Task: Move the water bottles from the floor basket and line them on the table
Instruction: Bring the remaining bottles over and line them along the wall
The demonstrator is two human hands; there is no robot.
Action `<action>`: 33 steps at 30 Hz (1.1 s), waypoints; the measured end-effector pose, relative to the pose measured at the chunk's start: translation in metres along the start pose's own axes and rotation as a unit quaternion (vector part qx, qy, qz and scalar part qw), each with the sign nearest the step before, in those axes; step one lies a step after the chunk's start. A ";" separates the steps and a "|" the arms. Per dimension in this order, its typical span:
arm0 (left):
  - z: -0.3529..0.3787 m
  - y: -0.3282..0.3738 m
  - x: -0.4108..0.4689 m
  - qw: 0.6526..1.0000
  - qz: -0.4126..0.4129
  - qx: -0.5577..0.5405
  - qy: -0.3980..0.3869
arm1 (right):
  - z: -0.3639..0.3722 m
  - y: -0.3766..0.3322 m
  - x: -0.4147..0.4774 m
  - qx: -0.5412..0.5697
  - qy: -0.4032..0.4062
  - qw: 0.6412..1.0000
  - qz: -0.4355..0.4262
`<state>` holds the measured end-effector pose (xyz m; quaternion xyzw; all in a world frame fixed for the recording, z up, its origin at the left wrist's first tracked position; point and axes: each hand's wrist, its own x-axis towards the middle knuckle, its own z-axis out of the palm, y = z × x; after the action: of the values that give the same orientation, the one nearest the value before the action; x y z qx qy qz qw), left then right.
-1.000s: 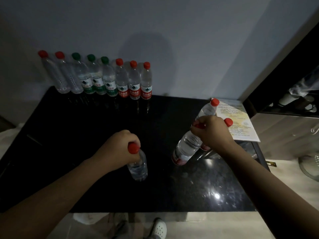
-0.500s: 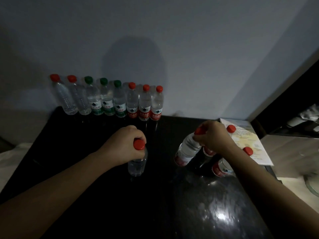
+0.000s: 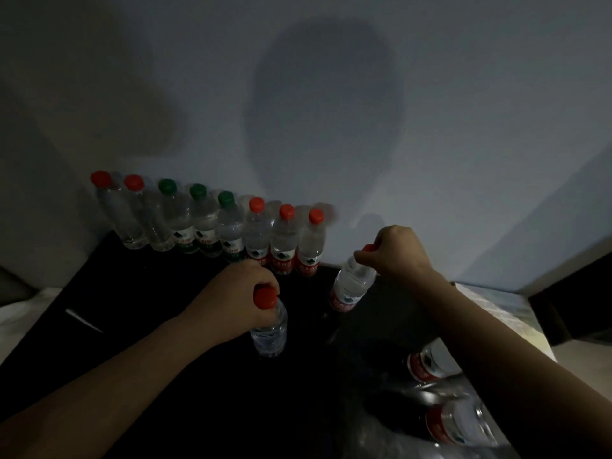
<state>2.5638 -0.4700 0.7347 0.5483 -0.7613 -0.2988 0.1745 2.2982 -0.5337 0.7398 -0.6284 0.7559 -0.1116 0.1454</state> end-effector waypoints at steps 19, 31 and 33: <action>0.007 -0.023 0.069 0.999 -0.033 0.001 0.016 | 0.049 -0.010 0.116 0.035 -0.005 0.999 0.003; 0.023 0.008 0.106 0.999 0.025 0.022 -0.002 | 0.016 0.019 0.094 0.076 -0.060 0.995 -0.004; 0.029 0.023 0.115 0.999 0.041 0.029 -0.010 | 0.005 0.039 0.084 0.075 -0.044 0.996 0.002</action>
<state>2.4911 -0.5656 0.7201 0.5183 -0.7932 -0.2748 0.1634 2.2499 -0.6086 0.7143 -0.6186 0.7394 -0.1405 0.2254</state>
